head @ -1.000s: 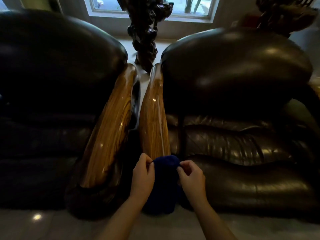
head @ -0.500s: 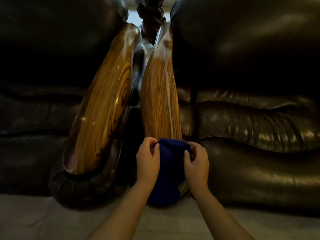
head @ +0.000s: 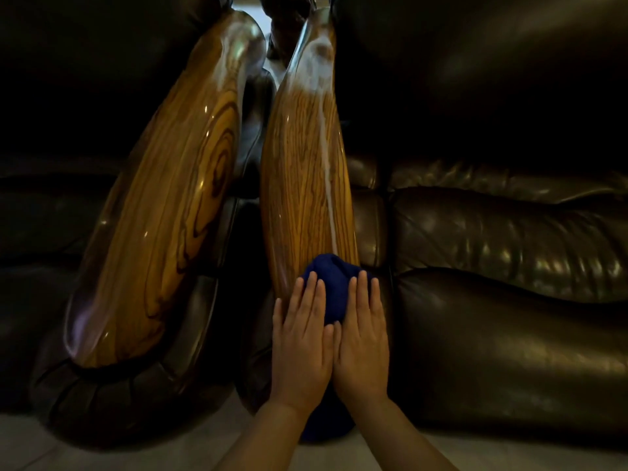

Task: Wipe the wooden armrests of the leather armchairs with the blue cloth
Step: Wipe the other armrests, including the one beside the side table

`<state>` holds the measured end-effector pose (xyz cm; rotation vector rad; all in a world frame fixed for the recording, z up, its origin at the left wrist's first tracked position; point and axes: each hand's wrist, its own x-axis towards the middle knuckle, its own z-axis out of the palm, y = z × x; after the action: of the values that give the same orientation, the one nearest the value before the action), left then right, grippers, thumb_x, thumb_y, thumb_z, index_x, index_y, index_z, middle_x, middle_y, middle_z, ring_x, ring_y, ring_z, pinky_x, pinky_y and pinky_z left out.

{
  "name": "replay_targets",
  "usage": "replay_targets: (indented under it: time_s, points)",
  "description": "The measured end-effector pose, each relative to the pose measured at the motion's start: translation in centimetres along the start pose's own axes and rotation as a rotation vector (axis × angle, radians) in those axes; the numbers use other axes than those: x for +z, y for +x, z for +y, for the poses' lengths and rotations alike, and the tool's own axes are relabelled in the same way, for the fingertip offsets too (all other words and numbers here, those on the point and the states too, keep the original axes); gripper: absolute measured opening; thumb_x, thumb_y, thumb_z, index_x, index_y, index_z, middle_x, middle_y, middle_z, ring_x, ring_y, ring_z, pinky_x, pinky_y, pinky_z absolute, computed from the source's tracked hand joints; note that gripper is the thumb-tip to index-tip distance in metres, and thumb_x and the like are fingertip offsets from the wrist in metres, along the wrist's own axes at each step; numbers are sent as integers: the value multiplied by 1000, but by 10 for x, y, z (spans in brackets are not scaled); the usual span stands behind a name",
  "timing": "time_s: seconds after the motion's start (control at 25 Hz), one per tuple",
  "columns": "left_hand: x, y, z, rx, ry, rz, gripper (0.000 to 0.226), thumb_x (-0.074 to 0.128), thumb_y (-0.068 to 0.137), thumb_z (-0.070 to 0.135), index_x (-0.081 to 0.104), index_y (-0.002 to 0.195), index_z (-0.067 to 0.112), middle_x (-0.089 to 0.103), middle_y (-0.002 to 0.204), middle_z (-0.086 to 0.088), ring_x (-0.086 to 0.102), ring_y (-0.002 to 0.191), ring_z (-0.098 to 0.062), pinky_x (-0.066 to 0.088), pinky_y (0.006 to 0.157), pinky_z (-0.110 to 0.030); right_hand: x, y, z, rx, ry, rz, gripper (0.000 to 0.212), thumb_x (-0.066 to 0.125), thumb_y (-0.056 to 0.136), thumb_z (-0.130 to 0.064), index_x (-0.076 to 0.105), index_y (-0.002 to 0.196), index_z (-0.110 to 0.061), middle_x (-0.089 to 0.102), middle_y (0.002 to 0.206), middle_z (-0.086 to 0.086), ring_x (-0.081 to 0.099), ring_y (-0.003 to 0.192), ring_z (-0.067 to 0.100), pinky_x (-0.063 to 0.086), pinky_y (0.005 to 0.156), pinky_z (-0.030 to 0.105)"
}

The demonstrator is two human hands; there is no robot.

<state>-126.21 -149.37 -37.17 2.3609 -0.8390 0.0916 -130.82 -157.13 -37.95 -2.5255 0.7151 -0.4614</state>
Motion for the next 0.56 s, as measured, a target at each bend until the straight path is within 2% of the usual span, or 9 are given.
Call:
replay_targets:
  time_s: [0.16, 0.28, 0.4, 0.56]
  points:
    - [4, 26, -1, -38, 47, 90, 51, 23, 94, 34, 9, 141, 23, 20, 149, -7, 10, 140, -19, 7, 117, -45, -2, 31, -2, -53, -132, -4, 64, 31, 90, -33, 5, 144, -12, 11, 154, 7, -1, 143, 20, 11, 114, 36]
    - [0, 62, 2, -96, 82, 137, 53, 33, 89, 30, 15, 140, 28, 22, 147, -9, 21, 138, -30, 13, 108, -54, -7, 72, -8, -100, -180, -25, 62, 28, 91, -33, 4, 144, -14, 8, 155, 4, -4, 143, 20, 11, 113, 37]
    - [-8, 92, 2, -116, 58, 140, 52, 32, 90, 30, 15, 139, 30, 20, 148, -6, 21, 138, -28, 15, 108, -51, -8, 100, -16, -105, -149, -24, 59, 25, 94, -35, 1, 144, -17, 6, 156, 1, -7, 144, 18, 10, 115, 37]
    - [-19, 146, -4, -123, 23, 149, 48, 26, 92, 33, 12, 138, 31, 18, 149, -1, 16, 140, -21, 15, 110, -47, -12, 152, -32, -80, -143, 14, 54, 24, 95, -36, 7, 143, -17, 10, 154, 0, 0, 144, 17, 18, 116, 38]
